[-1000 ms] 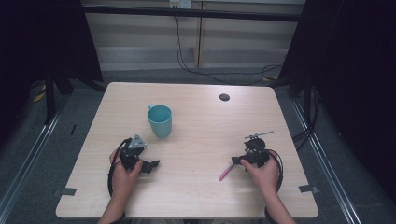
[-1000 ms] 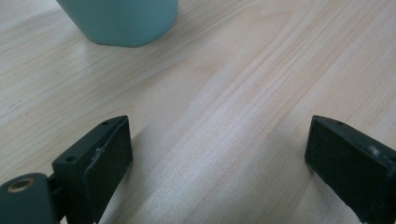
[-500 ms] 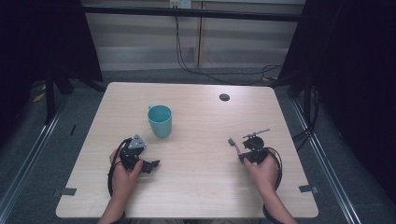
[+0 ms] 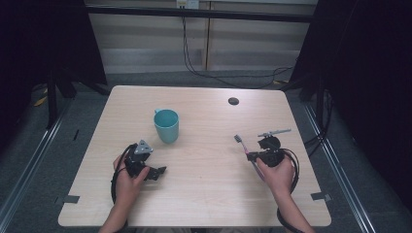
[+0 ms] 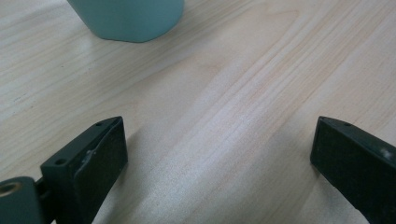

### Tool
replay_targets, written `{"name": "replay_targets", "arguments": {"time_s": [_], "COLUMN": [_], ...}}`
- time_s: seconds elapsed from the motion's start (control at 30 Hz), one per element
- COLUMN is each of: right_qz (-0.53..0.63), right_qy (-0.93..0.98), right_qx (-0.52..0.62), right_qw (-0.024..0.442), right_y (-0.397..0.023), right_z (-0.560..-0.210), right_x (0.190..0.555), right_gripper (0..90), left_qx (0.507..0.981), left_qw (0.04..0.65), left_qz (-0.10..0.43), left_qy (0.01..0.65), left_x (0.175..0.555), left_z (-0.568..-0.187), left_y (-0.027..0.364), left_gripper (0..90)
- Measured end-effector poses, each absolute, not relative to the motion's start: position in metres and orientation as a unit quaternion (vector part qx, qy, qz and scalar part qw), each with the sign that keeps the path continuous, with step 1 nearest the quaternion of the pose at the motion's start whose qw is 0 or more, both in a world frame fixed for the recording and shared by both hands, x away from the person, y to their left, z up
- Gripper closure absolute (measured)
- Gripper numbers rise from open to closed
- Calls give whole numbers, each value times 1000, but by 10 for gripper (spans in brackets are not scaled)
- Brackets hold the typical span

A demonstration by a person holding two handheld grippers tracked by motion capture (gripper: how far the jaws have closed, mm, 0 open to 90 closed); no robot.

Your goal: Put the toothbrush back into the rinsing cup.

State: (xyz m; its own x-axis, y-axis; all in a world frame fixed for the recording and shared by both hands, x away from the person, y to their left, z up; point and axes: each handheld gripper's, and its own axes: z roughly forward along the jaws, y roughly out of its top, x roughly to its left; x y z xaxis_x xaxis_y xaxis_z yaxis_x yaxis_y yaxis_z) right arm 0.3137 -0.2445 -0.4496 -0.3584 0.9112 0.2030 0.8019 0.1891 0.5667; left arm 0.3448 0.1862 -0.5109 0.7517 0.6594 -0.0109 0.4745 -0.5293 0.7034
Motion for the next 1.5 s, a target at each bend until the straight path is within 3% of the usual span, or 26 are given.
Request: {"name": "replay_targets", "arguments": {"time_s": [0.17,0.3,0.87,1.5], "right_qz": [338,360,428,469], "right_qy": [760,755,733,735], "right_qx": [548,540,517,479], "right_qw": [91,94,110,104], "right_y": [-246,-245,-226,-200], "right_z": [-436,-428,-406,-400], "right_x": [314,313,312,307], "right_gripper": [826,826,825,825], "left_qx": [864,858,848,803], "left_qw": [360,378,427,507], "left_qz": [127,106,84,10], "left_qy": [328,331,301,314], "left_x": [343,343,336,341], "left_z": [-510,-506,-466,-430], "left_y": [186,185,145,106], "left_gripper": [42,179,167,183]}}
